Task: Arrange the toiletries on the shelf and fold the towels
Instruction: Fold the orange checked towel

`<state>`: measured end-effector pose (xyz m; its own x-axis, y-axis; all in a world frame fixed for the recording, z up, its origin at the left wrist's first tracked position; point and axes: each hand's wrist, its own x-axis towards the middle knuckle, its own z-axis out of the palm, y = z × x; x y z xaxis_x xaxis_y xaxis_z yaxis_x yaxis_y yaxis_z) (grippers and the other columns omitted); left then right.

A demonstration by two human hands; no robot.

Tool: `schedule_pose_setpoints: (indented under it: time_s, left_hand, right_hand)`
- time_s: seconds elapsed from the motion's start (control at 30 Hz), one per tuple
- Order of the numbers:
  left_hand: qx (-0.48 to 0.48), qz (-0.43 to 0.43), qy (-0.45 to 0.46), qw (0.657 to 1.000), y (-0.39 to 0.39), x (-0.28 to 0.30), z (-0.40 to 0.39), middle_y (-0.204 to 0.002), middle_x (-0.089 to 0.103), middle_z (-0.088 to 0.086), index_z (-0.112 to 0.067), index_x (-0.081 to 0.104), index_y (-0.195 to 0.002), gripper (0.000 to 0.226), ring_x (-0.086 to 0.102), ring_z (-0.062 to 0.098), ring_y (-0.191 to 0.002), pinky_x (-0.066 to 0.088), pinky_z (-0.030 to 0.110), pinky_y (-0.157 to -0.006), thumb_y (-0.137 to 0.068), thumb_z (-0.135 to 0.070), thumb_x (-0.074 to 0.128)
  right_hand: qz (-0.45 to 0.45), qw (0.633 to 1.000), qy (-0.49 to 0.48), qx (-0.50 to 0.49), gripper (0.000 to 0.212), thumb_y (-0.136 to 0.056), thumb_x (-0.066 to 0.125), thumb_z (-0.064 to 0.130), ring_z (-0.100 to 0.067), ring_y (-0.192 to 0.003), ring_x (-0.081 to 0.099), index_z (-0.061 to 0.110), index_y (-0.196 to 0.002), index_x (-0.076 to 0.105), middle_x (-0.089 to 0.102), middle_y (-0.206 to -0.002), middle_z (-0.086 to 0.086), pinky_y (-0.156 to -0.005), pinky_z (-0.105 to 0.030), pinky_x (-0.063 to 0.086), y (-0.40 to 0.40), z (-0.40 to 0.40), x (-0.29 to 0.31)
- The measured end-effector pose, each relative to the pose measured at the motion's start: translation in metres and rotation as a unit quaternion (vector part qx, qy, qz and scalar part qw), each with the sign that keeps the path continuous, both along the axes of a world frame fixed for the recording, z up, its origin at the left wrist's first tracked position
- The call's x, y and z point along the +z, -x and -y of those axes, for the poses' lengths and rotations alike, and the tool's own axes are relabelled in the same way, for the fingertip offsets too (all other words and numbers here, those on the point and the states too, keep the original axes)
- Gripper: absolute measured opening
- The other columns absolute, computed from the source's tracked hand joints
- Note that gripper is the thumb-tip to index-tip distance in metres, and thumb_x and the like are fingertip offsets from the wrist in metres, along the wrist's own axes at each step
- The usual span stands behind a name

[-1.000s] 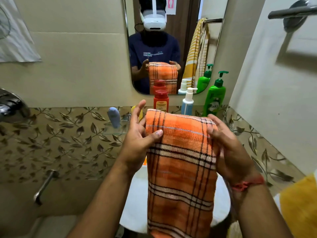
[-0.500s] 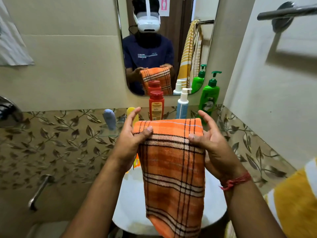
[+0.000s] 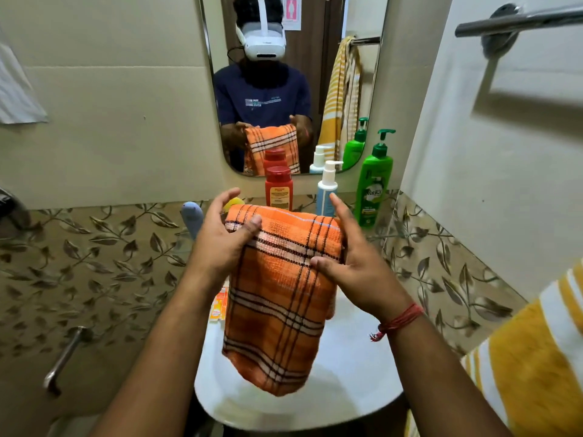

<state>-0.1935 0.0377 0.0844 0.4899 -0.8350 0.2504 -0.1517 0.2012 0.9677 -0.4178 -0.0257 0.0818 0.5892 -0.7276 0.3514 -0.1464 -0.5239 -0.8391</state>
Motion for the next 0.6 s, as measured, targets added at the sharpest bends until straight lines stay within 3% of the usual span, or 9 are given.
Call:
schedule_pose_setpoints:
  time_s: [0.13,0.2,0.27,0.4,0.47,0.53,0.6]
  left_hand:
    - [-0.08,0.017,-0.025,0.996,-0.009,0.002,-0.006,-0.131,0.059,0.009,-0.035,0.042,-0.145,0.077,0.068,0.017,-0.11,0.058,0.028,-0.084,-0.086,0.007,0.068]
    - [-0.112,0.042,-0.039,0.992,-0.011,0.002,-0.009,-0.127,0.062,0.008,-0.036,0.045,-0.144,0.081,0.07,0.017,-0.106,0.057,0.03,-0.086,-0.086,0.018,0.062]
    - [-0.099,0.088,-0.052,0.99,-0.007,0.003,-0.008,-0.131,0.06,0.005,-0.037,0.049,-0.142,0.077,0.067,0.018,-0.113,0.056,0.031,-0.091,-0.088,0.015,0.061]
    - [-0.034,0.148,-0.056,0.987,0.011,0.009,0.002,-0.119,0.058,-0.015,-0.034,0.047,-0.144,0.068,0.062,-0.001,-0.106,0.054,0.022,-0.091,-0.092,0.007,0.062]
    - [0.0,0.171,-0.055,0.984,0.017,0.009,0.009,-0.117,0.059,-0.015,-0.031,0.046,-0.145,0.069,0.061,-0.003,-0.107,0.05,0.019,-0.092,-0.09,0.005,0.066]
    - [0.024,0.185,-0.051,0.981,0.019,0.008,0.017,-0.126,0.061,-0.006,-0.031,0.046,-0.146,0.072,0.06,0.01,-0.119,0.051,0.031,-0.102,-0.087,0.002,0.071]
    - [0.035,0.177,-0.045,0.983,0.024,0.008,0.022,-0.121,0.064,-0.007,-0.031,0.046,-0.144,0.071,0.062,0.012,-0.117,0.052,0.04,-0.104,-0.086,0.002,0.071]
  right_hand:
    - [0.04,0.996,0.03,-0.071,0.088,-0.087,0.072,0.018,-0.012,-0.104,0.069,0.052,-0.148,0.02,0.068,-0.114,0.006,-0.094,-0.045,0.056,-0.001,0.004,-0.005]
    - [0.065,0.99,0.039,-0.12,0.081,-0.087,0.072,0.017,-0.009,-0.092,0.071,0.05,-0.145,0.027,0.067,-0.103,0.012,-0.085,-0.043,0.06,-0.001,0.005,-0.006]
    - [0.081,0.984,0.043,-0.153,0.073,-0.087,0.073,0.02,-0.011,-0.089,0.071,0.046,-0.143,0.033,0.065,-0.105,0.011,-0.079,-0.044,0.061,-0.001,0.006,-0.008]
    - [0.099,0.971,0.08,-0.202,0.06,-0.086,0.073,0.021,-0.01,-0.091,0.068,0.036,-0.137,0.045,0.066,-0.103,0.008,-0.078,-0.041,0.06,0.002,0.004,-0.012]
    - [0.119,0.963,0.091,-0.222,0.054,-0.086,0.074,0.02,-0.006,-0.09,0.067,0.032,-0.133,0.048,0.063,-0.101,0.014,-0.077,-0.038,0.061,0.005,0.002,-0.013]
    - [0.131,0.955,0.105,-0.245,0.05,-0.086,0.074,0.021,0.002,-0.09,0.065,0.03,-0.13,0.05,0.06,-0.1,0.022,-0.078,-0.031,0.06,0.007,0.002,-0.012]
    - [0.143,0.949,0.113,-0.258,0.049,-0.086,0.074,0.021,0.003,-0.092,0.064,0.028,-0.129,0.051,0.058,-0.102,0.024,-0.08,-0.029,0.06,0.01,0.004,-0.012]
